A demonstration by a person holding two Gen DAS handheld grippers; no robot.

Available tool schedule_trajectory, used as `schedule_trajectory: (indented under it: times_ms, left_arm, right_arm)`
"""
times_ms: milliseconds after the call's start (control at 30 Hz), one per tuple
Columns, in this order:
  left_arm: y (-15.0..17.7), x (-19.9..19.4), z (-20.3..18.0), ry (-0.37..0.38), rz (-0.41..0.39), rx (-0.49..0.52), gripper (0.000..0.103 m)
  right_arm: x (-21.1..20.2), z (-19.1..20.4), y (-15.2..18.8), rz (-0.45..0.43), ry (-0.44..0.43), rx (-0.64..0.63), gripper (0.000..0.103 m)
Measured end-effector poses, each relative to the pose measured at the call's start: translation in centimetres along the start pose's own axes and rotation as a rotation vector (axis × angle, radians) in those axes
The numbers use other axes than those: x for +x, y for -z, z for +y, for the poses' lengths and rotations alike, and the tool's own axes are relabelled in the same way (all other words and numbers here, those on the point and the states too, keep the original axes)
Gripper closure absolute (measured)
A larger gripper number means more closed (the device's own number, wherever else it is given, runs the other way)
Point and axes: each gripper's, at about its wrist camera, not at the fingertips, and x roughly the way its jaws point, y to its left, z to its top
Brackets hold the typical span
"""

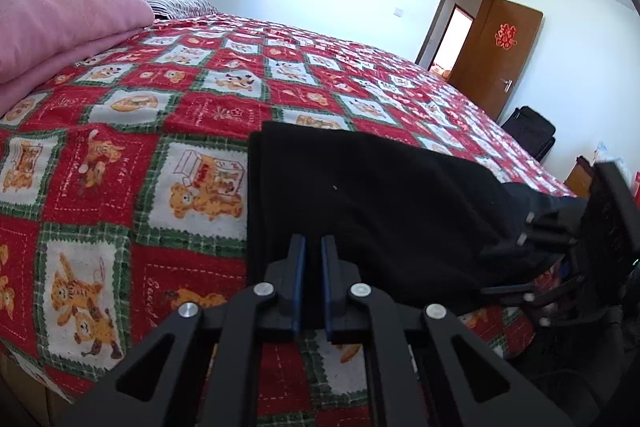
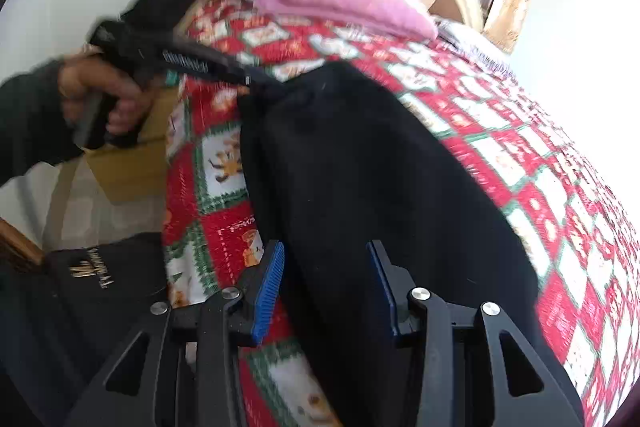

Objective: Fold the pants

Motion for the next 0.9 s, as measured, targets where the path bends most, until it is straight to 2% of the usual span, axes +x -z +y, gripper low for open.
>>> schedule_trajectory:
  times_ms: [67, 100, 200, 267, 300, 433, 600, 633, 733, 833, 900]
  left_arm:
    - [0.0, -0.3, 0.3, 0.009, -0.005, -0.013, 0.096]
    - [0.0, -0.5, 0.4, 0.01, -0.006, -0.014, 0.096]
    - [-0.2, -1.0, 0.7, 0.014, -0.003, -0.015, 0.096]
    - [-0.2, -1.1, 0.6, -0.024, -0.002, -0.005, 0.096]
    - [-0.2, -1.0, 0.6, -0.019, 0.0, -0.006, 0.095]
    - [-0.2, -0.5, 0.4, -0.033, 0.012, -0.003, 0.083]
    - [0.0, -0.4, 0.3, -0.017, 0.035, 0.012, 0.086]
    - [0.0, -0.5, 0.4, -0.017, 0.042, 0.011, 0.087]
    - [-0.2, -0.9, 0.9, -0.021, 0.045, -0.001, 0.087]
    - [-0.2, -1.1, 1.5, -0.052, 0.019, -0.029, 0.085]
    - [-0.2, -1.0, 1.8, -0.049, 0.02, -0.052, 0.082]
  right_arm:
    - [0.9, 0.4, -0.1, 0.013, -0.007, -0.002, 0.087]
    - [0.8, 0.6, -0.2, 0.002, -0.005, -0.004, 0.099]
    - [-0.7, 1.0, -0.7, -0.034, -0.012, -0.003, 0.099]
    - [-1.2, 1.2, -1.0, -0.045, -0.004, -0.014, 0.099]
    - [-1.4, 1.2, -1.1, -0.045, -0.001, -0.017, 0.099]
    - [-1.2, 1.1, -1.0, -0.042, -0.005, -0.001, 0.099]
    - [-2.6, 1.1, -1.3, -0.088, -0.035, 0.021, 0.1]
    - [-2.9, 1.1, -1.4, -0.098, -0.049, 0.029, 0.103]
    - [-3.5, 1.3, -1.6, -0.124, -0.105, 0.036, 0.103]
    - [-2.1, 2.4, -1.2, -0.078, -0.04, -0.019, 0.103]
    - [-1.6, 2.2, -0.8, -0.074, -0.065, 0.007, 0.102]
